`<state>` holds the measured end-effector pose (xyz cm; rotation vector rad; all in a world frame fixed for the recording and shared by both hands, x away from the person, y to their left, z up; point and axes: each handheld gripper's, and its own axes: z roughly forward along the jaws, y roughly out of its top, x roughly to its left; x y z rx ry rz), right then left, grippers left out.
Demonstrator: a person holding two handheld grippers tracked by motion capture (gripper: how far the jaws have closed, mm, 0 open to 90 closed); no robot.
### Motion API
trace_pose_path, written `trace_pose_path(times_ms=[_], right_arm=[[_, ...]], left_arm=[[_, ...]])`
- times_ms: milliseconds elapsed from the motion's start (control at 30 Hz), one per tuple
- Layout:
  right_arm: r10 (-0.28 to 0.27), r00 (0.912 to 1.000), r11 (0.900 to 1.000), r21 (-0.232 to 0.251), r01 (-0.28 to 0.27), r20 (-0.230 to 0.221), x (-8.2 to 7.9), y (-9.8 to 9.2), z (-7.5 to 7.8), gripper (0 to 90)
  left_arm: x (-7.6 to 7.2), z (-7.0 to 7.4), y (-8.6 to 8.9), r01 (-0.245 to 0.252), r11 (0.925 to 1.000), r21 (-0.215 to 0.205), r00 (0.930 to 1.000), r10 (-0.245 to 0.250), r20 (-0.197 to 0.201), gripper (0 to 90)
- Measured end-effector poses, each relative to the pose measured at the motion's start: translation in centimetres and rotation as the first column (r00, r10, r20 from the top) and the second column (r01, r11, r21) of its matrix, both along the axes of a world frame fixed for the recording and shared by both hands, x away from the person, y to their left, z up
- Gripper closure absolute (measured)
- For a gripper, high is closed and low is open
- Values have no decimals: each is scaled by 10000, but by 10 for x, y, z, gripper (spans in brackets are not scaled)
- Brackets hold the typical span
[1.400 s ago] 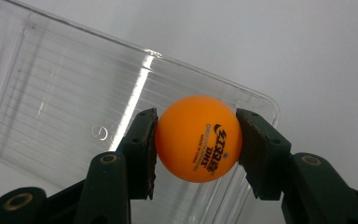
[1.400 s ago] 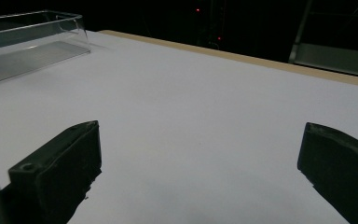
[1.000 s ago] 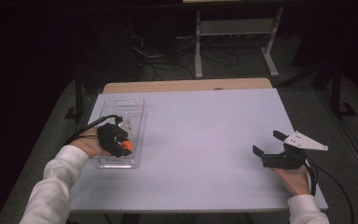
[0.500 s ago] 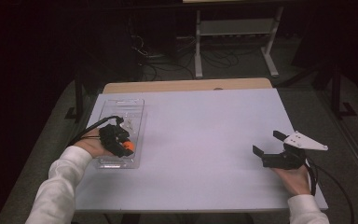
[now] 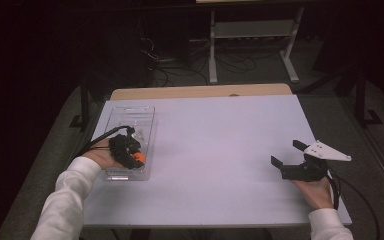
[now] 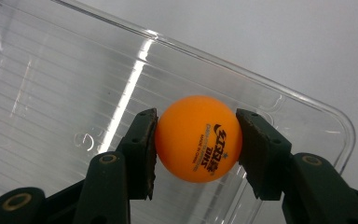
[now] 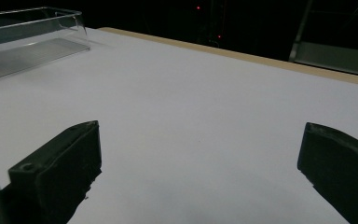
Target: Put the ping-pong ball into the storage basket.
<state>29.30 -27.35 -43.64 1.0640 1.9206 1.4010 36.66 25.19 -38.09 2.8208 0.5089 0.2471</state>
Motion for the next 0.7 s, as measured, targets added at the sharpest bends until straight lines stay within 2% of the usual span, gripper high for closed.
trace_pose_path(times_ms=[267, 400, 700], right_arm=[[-17, 10000, 10000, 6, 17, 2, 0, 0, 0, 0], [-16, 10000, 10000, 16, 16, -17, 0, 0, 0, 0], [-8, 10000, 10000, 15, 8, -13, 0, 1, 0, 0]], left_arm=[[2, 2, 2, -130, 9999, -64, 9999, 130, 38, 473], [1, 5, 5, -265, 9993, -255, 9996, 266, 48, 457], [0, 12, 11, -531, 9978, -395, 9981, 543, 307, 395]])
